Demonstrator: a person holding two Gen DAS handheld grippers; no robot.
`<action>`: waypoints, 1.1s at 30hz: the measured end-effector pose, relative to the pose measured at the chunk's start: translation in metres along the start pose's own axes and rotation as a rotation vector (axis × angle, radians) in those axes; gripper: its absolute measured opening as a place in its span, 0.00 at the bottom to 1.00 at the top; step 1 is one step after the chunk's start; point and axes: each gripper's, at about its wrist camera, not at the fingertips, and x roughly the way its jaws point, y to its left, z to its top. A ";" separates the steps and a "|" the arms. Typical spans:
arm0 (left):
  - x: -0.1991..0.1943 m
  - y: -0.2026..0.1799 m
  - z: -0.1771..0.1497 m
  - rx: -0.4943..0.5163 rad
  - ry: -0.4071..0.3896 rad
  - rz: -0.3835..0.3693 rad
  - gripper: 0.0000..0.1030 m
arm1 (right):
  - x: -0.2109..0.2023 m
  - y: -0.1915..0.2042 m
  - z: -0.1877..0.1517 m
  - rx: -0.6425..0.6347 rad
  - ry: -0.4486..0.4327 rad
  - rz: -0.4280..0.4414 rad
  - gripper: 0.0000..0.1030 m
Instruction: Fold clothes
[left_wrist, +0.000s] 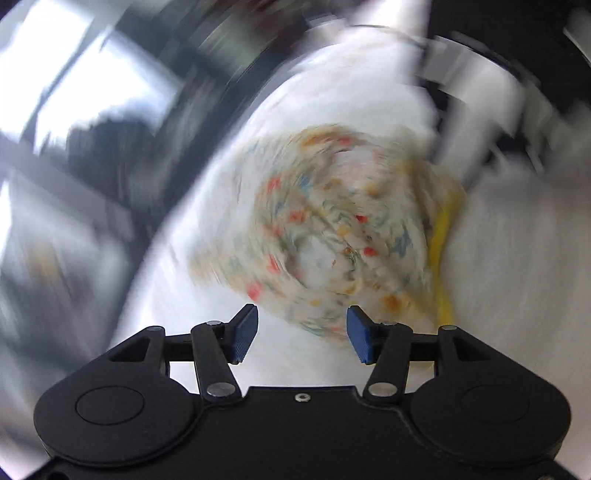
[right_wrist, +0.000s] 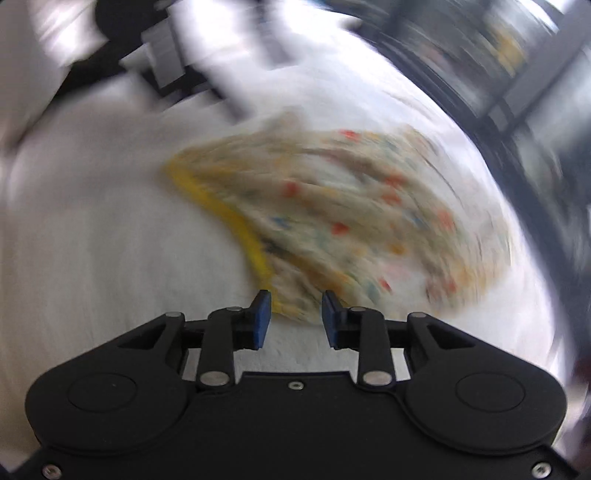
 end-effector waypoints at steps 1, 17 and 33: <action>0.000 -0.005 -0.003 0.086 -0.023 0.009 0.51 | 0.001 0.006 0.000 -0.080 -0.007 -0.012 0.33; 0.021 -0.041 -0.021 0.483 -0.209 -0.225 0.51 | 0.037 -0.020 0.004 -0.638 0.004 0.174 0.03; 0.028 -0.025 0.005 0.327 -0.187 -0.242 0.55 | 0.024 -0.104 -0.014 0.084 0.028 0.033 0.26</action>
